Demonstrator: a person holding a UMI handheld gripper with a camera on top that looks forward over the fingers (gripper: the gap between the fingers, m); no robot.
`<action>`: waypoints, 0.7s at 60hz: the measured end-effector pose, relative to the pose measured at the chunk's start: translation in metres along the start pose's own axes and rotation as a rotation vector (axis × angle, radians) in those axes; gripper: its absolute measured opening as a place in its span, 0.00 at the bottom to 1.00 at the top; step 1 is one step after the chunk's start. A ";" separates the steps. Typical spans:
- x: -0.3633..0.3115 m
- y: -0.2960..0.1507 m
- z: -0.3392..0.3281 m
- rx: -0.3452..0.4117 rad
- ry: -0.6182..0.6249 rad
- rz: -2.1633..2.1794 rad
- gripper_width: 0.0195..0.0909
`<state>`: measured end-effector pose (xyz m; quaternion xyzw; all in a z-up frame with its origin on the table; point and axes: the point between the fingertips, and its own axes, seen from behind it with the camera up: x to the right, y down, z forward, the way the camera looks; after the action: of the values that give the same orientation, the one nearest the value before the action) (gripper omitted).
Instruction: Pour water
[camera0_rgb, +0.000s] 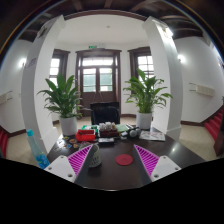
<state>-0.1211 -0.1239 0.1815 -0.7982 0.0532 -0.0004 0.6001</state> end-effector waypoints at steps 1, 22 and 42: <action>-0.002 0.000 0.000 0.002 -0.003 0.001 0.85; -0.158 0.084 -0.038 0.019 -0.156 -0.015 0.85; -0.297 0.091 -0.008 0.020 -0.330 -0.012 0.86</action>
<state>-0.4245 -0.1311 0.1150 -0.7817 -0.0510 0.1266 0.6086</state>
